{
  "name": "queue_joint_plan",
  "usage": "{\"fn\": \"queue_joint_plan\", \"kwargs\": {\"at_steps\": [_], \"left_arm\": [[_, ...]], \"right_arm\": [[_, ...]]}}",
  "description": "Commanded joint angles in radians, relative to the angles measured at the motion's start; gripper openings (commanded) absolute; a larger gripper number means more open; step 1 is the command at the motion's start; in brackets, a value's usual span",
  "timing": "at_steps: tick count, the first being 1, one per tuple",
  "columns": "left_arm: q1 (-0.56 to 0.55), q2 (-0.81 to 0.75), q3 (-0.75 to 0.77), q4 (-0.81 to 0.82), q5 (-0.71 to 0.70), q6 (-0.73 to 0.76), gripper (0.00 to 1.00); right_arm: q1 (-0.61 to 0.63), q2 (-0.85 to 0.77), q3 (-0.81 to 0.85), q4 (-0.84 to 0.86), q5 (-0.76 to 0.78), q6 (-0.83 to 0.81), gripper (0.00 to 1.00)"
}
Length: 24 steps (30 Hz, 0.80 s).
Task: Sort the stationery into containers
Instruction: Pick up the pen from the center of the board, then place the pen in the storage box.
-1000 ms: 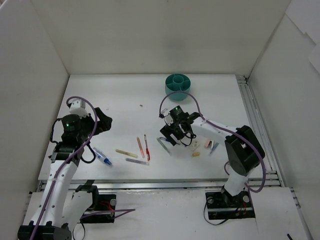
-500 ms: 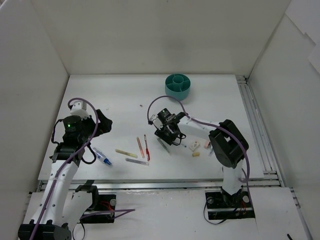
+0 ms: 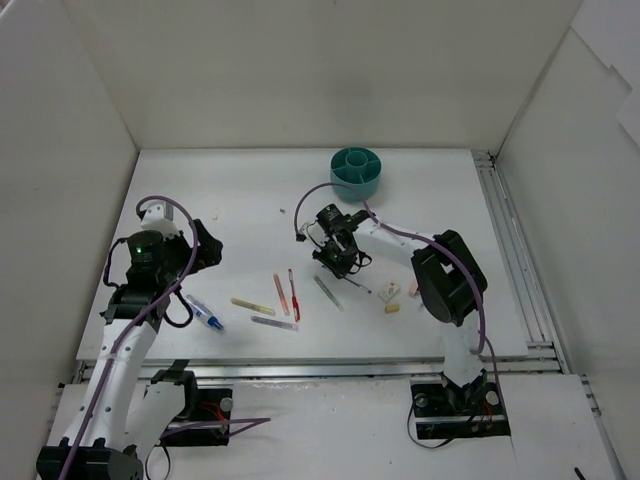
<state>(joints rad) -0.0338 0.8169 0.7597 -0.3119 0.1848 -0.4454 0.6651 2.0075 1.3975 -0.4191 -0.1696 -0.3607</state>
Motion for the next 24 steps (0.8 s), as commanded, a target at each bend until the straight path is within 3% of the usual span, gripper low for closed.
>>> {"fn": "queue_joint_plan", "kwargs": {"at_steps": [1, 6, 9, 12, 13, 15, 16, 24], "left_arm": [[-0.005, 0.010, 0.049, 0.019, -0.015, 0.023, 1.00], [-0.005, 0.010, 0.055, 0.031, -0.007, 0.019, 1.00], [-0.005, 0.022, 0.066, 0.034, 0.008, 0.016, 1.00], [-0.005, 0.042, 0.078, 0.034, 0.013, 0.016, 1.00], [-0.005, 0.045, 0.081, 0.034, 0.016, 0.014, 1.00], [-0.005, 0.067, 0.096, 0.034, 0.022, 0.014, 1.00], [-0.005, 0.073, 0.102, 0.034, 0.025, 0.014, 1.00], [-0.005, 0.169, 0.154, 0.040, 0.039, 0.001, 1.00]], "right_arm": [[-0.021, -0.068, 0.044, -0.023, -0.054, -0.041, 0.00], [-0.059, -0.203, 0.063, 0.104, -0.030, -0.063, 0.00], [-0.102, -0.297, 0.037, 0.268, -0.047, -0.052, 0.00], [-0.151, -0.392, -0.061, 0.585, -0.060, 0.008, 0.00], [-0.176, -0.412, -0.127, 0.768, -0.044, 0.046, 0.00], [-0.208, -0.432, -0.172, 0.938, -0.027, 0.092, 0.00], [-0.235, -0.426, -0.175, 1.053, -0.001, 0.148, 0.00], [-0.328, -0.181, 0.007, 1.285, 0.116, 0.322, 0.00]]}}
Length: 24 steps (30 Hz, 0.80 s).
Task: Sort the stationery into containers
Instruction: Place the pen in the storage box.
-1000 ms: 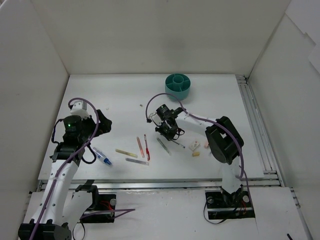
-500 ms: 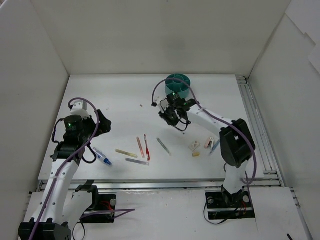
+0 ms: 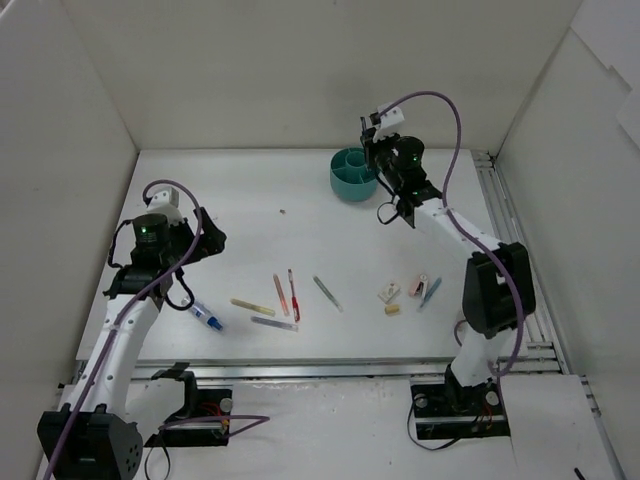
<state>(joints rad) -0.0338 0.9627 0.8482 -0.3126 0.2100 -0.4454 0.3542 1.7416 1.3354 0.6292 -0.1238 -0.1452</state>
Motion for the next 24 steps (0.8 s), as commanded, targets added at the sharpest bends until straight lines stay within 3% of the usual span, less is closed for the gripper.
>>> {"fn": "queue_joint_plan", "kwargs": {"at_steps": [1, 8, 13, 24], "left_arm": [[-0.014, 0.030, 0.071, 0.041, 0.015, -0.003, 1.00], [-0.032, 0.083, 0.097, 0.043, 0.008, -0.013, 1.00], [-0.041, 0.116, 0.117, 0.033, -0.018, -0.010, 1.00], [-0.060, 0.168, 0.160, 0.018, -0.031, 0.013, 1.00]], "right_arm": [[-0.038, 0.113, 0.111, 0.285, 0.063, 0.137, 0.00], [-0.084, 0.358, 0.318, 0.406, 0.003, 0.260, 0.00], [-0.089, 0.446, 0.404, 0.426, -0.016, 0.268, 0.00], [-0.087, 0.492, 0.317, 0.438, -0.037, 0.251, 0.06]]}}
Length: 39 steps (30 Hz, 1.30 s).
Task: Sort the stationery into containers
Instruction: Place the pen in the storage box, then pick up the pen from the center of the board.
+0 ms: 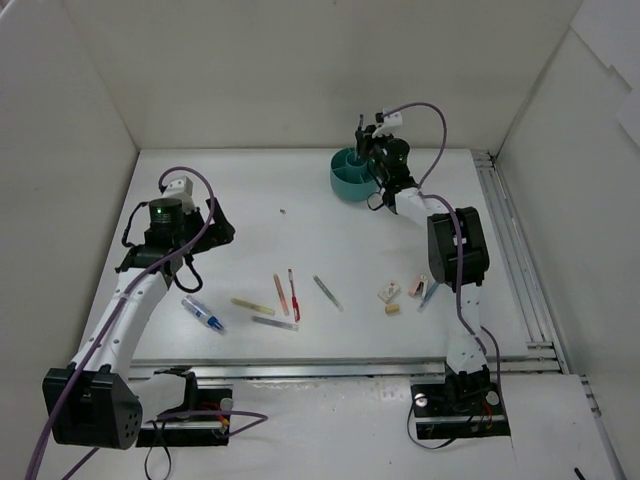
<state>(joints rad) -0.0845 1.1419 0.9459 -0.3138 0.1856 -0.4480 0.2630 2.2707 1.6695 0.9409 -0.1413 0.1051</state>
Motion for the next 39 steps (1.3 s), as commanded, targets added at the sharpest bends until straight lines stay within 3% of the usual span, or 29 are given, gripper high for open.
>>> {"fn": "queue_joint_plan", "kwargs": {"at_steps": [1, 7, 11, 13, 16, 17, 18, 19, 22, 23, 24, 25, 26, 28, 34, 39], "left_arm": [[-0.009, -0.014, 0.059, 0.021, -0.006, 0.017, 1.00], [-0.009, -0.042, 0.037, 0.012, -0.008, 0.011, 1.00], [-0.018, -0.067, 0.016, 0.012, -0.003, 0.003, 1.00], [-0.018, -0.088, 0.005, 0.004, -0.003, 0.002, 1.00], [-0.018, -0.131, -0.021, -0.001, -0.005, 0.002, 1.00], [-0.018, -0.143, -0.030, -0.001, -0.006, 0.002, 1.00], [-0.018, -0.171, -0.038, -0.001, -0.008, 0.002, 1.00], [-0.018, -0.185, -0.056, -0.002, -0.009, 0.002, 1.00], [-0.018, -0.246, -0.088, -0.010, -0.012, 0.008, 1.00], [-0.027, -0.276, -0.097, -0.010, -0.011, 0.008, 1.00], [-0.027, -0.290, -0.107, -0.007, -0.011, 0.005, 1.00], [-0.027, -0.303, -0.125, -0.005, -0.011, 0.002, 1.00], [-0.027, -0.330, -0.133, -0.005, -0.008, -0.006, 1.00], [-0.038, -0.352, -0.154, -0.007, -0.009, -0.014, 1.00], [-0.047, -0.424, -0.185, -0.053, -0.066, -0.078, 1.00], [-0.057, -0.455, -0.200, -0.077, -0.078, -0.109, 1.00]], "right_arm": [[0.005, -0.054, -0.028, 0.128, -0.015, -0.005, 0.07], [0.012, -0.131, -0.128, 0.133, 0.005, -0.015, 0.26], [0.013, -0.192, -0.183, 0.134, -0.012, -0.012, 0.51], [0.016, -0.247, -0.208, 0.133, -0.029, -0.018, 0.57], [0.033, -0.351, -0.280, 0.130, -0.089, -0.083, 0.72], [0.053, -0.384, -0.333, 0.121, -0.115, -0.173, 0.77], [0.061, -0.413, -0.364, 0.108, -0.176, -0.221, 0.91], [0.073, -0.471, -0.391, 0.089, -0.205, -0.275, 0.97], [0.099, -0.569, -0.456, -0.100, -0.447, -0.544, 0.98], [0.104, -0.586, -0.417, -0.349, -0.590, -0.621, 0.98], [0.113, -0.594, -0.351, -0.545, -0.627, -0.704, 0.98], [0.149, -0.579, -0.279, -0.740, -0.635, -0.892, 0.98], [0.178, -0.557, -0.123, -1.111, -0.588, -0.988, 0.98], [0.243, -0.513, -0.027, -1.325, -0.502, -1.135, 0.98], [0.393, -0.508, -0.115, -1.395, -0.256, -1.538, 0.98], [0.517, -0.424, -0.099, -1.528, -0.133, -1.738, 0.98]]}}
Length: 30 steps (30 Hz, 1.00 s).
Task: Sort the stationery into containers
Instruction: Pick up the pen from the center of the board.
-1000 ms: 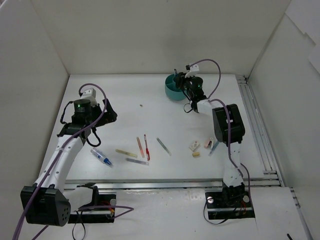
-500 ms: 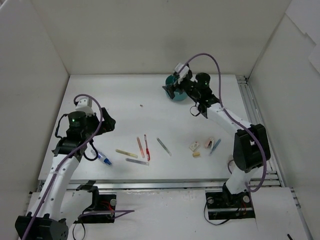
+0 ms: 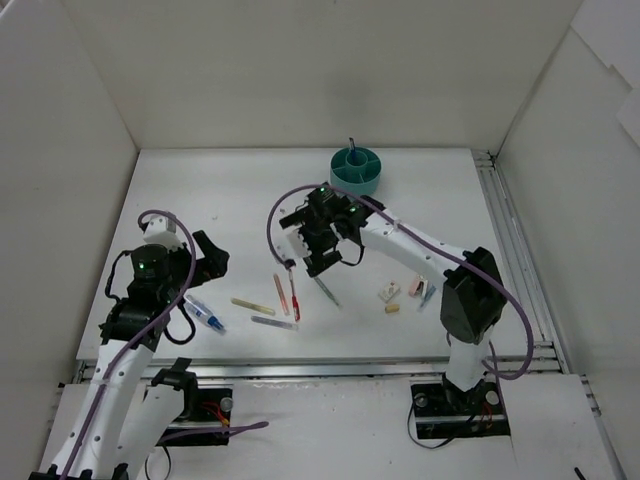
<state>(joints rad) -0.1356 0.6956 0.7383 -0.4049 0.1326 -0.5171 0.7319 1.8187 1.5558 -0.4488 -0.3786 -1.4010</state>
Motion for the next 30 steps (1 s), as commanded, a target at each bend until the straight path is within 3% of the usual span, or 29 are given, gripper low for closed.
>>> {"fn": "queue_joint_plan", "kwargs": {"at_steps": [1, 9, 15, 26, 30], "left_arm": [[-0.006, -0.008, 0.003, 0.012, -0.025, -0.043, 1.00], [-0.024, -0.015, -0.042, -0.005, -0.045, -0.060, 1.00], [-0.033, 0.010, -0.039, -0.018, -0.070, -0.057, 1.00], [-0.042, 0.058, -0.024, -0.005, -0.073, -0.044, 1.00], [-0.042, 0.064, -0.024, -0.006, -0.077, -0.047, 1.00]], "right_arm": [[0.064, 0.045, 0.024, -0.163, 0.107, -0.243, 0.98], [0.158, 0.166, 0.026, -0.182, 0.038, -0.306, 0.95], [0.192, 0.247, 0.059, -0.211, 0.067, -0.273, 0.78], [0.199, 0.307, 0.053, -0.237, 0.003, -0.263, 0.65], [0.198, 0.304, 0.024, -0.249, -0.043, -0.291, 0.52]]}}
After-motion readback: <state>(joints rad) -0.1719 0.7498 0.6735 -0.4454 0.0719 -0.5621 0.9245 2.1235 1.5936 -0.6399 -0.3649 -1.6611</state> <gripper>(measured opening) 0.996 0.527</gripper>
